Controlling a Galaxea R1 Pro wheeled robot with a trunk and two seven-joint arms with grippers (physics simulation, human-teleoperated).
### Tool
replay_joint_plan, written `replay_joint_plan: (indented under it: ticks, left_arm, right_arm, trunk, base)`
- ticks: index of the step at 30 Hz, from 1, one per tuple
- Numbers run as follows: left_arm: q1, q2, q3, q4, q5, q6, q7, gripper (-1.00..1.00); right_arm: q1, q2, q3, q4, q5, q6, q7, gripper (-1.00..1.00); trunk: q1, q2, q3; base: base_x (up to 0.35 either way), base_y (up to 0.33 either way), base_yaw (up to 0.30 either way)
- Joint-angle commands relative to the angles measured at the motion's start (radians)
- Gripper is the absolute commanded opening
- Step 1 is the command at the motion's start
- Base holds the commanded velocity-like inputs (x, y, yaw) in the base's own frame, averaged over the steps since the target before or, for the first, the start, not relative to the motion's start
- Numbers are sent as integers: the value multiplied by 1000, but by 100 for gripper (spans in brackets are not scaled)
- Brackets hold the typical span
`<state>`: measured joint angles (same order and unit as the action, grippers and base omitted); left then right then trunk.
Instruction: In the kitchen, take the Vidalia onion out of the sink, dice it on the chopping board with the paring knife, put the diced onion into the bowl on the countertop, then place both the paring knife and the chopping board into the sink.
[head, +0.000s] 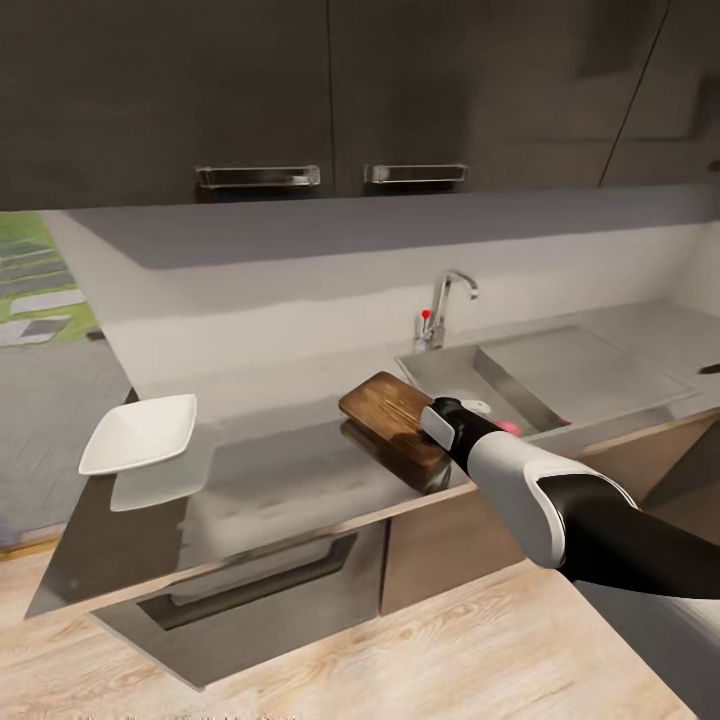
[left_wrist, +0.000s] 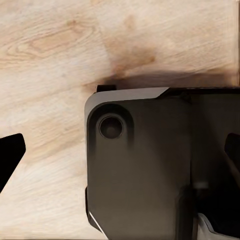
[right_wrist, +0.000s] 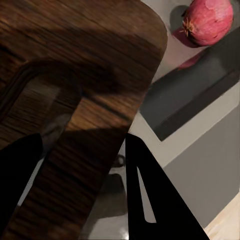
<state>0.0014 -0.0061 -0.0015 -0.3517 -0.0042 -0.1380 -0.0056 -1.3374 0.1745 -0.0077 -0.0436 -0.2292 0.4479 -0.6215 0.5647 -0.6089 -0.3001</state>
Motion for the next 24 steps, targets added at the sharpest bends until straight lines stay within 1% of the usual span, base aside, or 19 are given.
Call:
replay_joint_plan:
  ticks: [1, 11, 16, 24]
  left_arm:
    - [0, 0, 0, -1, 0, -2, -1, 100]
    - [0, 0, 0, -1, 1, -2, -1, 100]
    - [0, 0, 0, -1, 1, -2, -1, 100]
    - [0, 1, 0, -1, 1, -2, -1, 100]
  right_arm:
    - [0, 0, 0, -2, -2, 6, -4, -100]
    - [0, 0, 0, -2, -2, 6, -4, -100]
    - [0, 0, 0, -2, -2, 6, -3, -100]
    - [0, 0, 0, -2, -2, 6, -3, -100]
  trunk:
    - [0, -1, -1]
    - [0, -1, -1]
    - [0, -1, -1]
    - [0, -1, -1]
  base:
    - [0, -295, 246]
    - [0, -259, 246]
    - [0, -60, 247]
    - [0, -5, 247]
